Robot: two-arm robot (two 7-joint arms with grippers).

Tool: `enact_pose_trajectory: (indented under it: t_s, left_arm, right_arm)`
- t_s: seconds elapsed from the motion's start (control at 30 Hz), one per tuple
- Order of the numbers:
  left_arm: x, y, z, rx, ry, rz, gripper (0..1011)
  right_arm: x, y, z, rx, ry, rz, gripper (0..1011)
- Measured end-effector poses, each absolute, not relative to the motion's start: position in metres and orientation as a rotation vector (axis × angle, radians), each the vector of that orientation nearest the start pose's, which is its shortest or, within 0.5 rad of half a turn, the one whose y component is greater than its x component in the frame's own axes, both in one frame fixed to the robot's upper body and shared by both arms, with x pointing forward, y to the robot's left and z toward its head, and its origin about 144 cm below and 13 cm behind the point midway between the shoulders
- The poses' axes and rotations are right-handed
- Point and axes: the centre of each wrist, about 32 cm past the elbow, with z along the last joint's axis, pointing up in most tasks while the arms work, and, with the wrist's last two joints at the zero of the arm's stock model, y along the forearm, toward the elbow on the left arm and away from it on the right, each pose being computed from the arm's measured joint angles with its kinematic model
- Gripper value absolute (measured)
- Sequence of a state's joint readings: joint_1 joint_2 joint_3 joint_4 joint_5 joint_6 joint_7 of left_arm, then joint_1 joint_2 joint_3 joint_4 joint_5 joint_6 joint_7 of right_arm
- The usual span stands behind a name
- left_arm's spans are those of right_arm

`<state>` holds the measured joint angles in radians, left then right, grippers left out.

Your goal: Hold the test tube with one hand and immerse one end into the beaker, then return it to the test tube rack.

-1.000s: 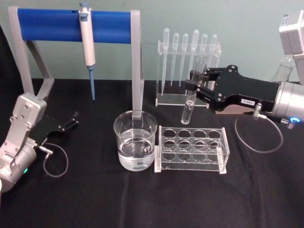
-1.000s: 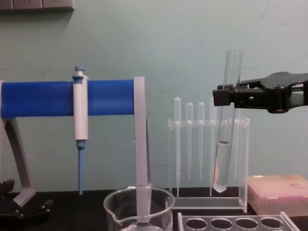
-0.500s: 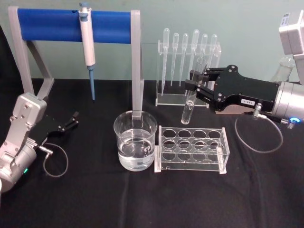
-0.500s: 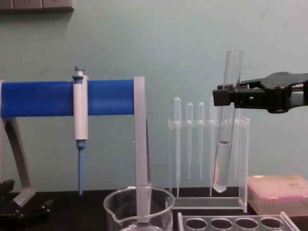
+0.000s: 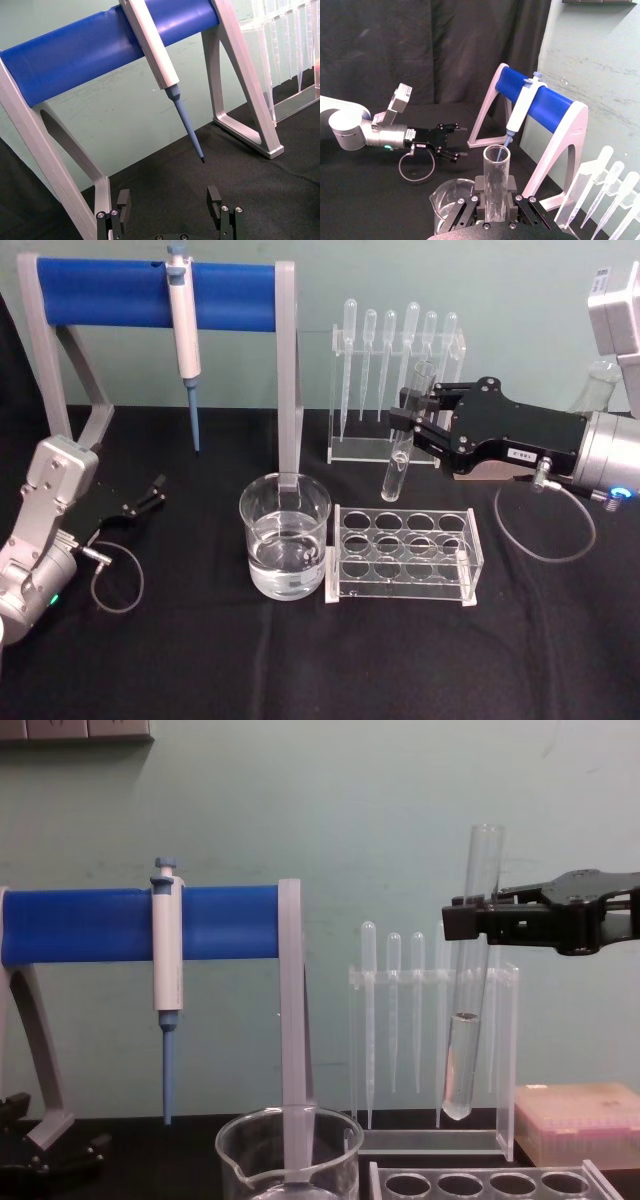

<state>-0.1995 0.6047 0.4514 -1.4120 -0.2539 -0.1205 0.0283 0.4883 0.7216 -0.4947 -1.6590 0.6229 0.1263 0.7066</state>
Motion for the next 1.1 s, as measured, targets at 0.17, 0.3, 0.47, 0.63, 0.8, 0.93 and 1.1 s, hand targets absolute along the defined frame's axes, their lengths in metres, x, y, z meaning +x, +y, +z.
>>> enact_pose_trajectory:
  t_s: [0.17, 0.3, 0.47, 0.63, 0.8, 0.93, 1.1]
  left_arm:
    - [0.4886, 0.3097, 1.1398, 0.304, -0.285, 1.248, 1000]
    - [0.4886, 0.3096, 1.1398, 0.304, -0.285, 1.248, 1000]
    - [0.4886, 0.3097, 1.1398, 0.304, -0.285, 1.248, 1000]
    - [0.4886, 0.3097, 1.1398, 0.304, -0.285, 1.248, 1000]
    - [0.4886, 0.3097, 1.1398, 0.304, -0.285, 1.248, 1000]
    - [0.4886, 0.3097, 1.1398, 0.304, -0.285, 1.248, 1000]
    - [0.4886, 0.3097, 1.1398, 0.304, -0.285, 1.248, 1000]
  right_arm:
    - [0.5302, -0.2897, 1.3052, -0.137, -0.191, -0.464, 236]
    - [0.5302, -0.2897, 1.3052, -0.137, -0.191, -0.464, 236]
    - [0.5302, -0.2897, 1.3052, -0.137, -0.191, -0.464, 236]
    - [0.5302, -0.2897, 1.3052, -0.137, -0.191, -0.464, 236]
    - [0.5302, -0.2897, 1.3052, -0.137, -0.191, -0.464, 236]
    - [0.5302, -0.2897, 1.3052, -0.137, -0.191, -0.464, 236]
    - [0.5302, -0.2897, 1.3052, -0.137, -0.191, -0.464, 236]
